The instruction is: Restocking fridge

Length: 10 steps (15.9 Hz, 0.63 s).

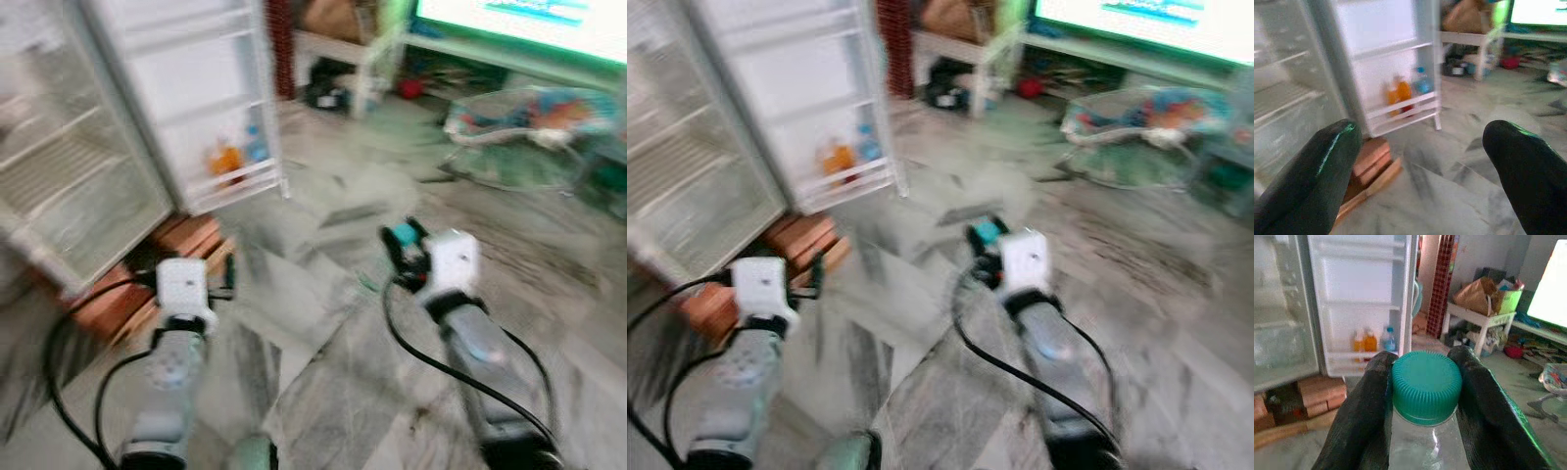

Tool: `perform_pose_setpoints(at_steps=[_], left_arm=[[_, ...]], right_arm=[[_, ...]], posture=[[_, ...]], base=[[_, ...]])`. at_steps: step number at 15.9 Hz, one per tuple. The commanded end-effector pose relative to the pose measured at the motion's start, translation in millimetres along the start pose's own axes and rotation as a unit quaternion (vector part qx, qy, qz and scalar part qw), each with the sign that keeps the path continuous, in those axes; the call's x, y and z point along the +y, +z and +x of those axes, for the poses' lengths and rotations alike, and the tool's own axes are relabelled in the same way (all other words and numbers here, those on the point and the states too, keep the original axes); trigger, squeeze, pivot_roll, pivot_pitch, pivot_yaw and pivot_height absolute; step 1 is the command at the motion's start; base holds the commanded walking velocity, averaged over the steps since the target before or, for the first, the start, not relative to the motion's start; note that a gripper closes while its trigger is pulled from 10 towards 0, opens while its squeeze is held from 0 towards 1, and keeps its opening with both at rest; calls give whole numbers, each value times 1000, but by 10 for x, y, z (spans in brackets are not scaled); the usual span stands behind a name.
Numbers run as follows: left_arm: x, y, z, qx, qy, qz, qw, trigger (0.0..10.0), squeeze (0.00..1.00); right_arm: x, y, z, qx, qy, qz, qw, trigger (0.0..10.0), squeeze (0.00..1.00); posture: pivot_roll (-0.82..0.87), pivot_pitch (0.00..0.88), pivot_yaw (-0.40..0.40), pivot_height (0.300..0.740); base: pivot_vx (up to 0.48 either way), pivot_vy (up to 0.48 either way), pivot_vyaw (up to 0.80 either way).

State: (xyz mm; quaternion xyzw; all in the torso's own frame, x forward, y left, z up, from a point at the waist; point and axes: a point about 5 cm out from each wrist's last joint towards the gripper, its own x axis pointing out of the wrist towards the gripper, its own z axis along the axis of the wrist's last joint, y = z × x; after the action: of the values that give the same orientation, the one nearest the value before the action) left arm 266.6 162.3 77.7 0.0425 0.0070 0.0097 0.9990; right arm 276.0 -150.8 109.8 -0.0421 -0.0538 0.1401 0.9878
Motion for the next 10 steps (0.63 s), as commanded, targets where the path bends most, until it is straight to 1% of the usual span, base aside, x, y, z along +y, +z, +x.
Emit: perform_pose_setpoints(at_steps=[1, 4, 5, 7, 8, 9, 10], left_arm=[[110, -1, -20, 1, 15, 16, 1000, 10000, 0], [174, -53, -110, 9, 19, 33, 999, 10000, 0], [267, -106, -222, 22, 29, 39, 999, 10000, 0], [312, -184, -345, 37, 24, 45, 998, 10000, 0], [300, -196, -355, 40, 20, 43, 998, 10000, 0], [265, -199, -351, 40, 14, 38, 998, 10000, 0], [230, -187, -331, 38, 12, 35, 999, 10000, 0]], right_arm=[[50, 94, 48, -26, -5, 11, 1000, 10000, 0], [-32, 22, -36, -14, -42, 19, 999, 10000, 0], [-97, -40, -132, -1, -58, 19, 998, 10000, 0], [-140, -98, -212, 13, -65, 17, 998, 10000, 0], [-145, -102, -208, 14, -66, 17, 998, 10000, 0], [-171, -98, -178, 14, -78, 19, 997, 10000, 0], [-179, -75, -137, 9, -76, 17, 997, 10000, 0]], posture=[[58, 63, -29, 740], [60, 66, -25, 740], [70, 74, -21, 740], [75, 79, -24, 740], [77, 81, -27, 740], [75, 82, -27, 740], [77, 79, -28, 740]], base=[[0, 0, 738], [0, 0, 731], [0, 0, 712], [0, 0, 700], [0, 0, 475], [270, 0, 0], [360, 0, 0]])
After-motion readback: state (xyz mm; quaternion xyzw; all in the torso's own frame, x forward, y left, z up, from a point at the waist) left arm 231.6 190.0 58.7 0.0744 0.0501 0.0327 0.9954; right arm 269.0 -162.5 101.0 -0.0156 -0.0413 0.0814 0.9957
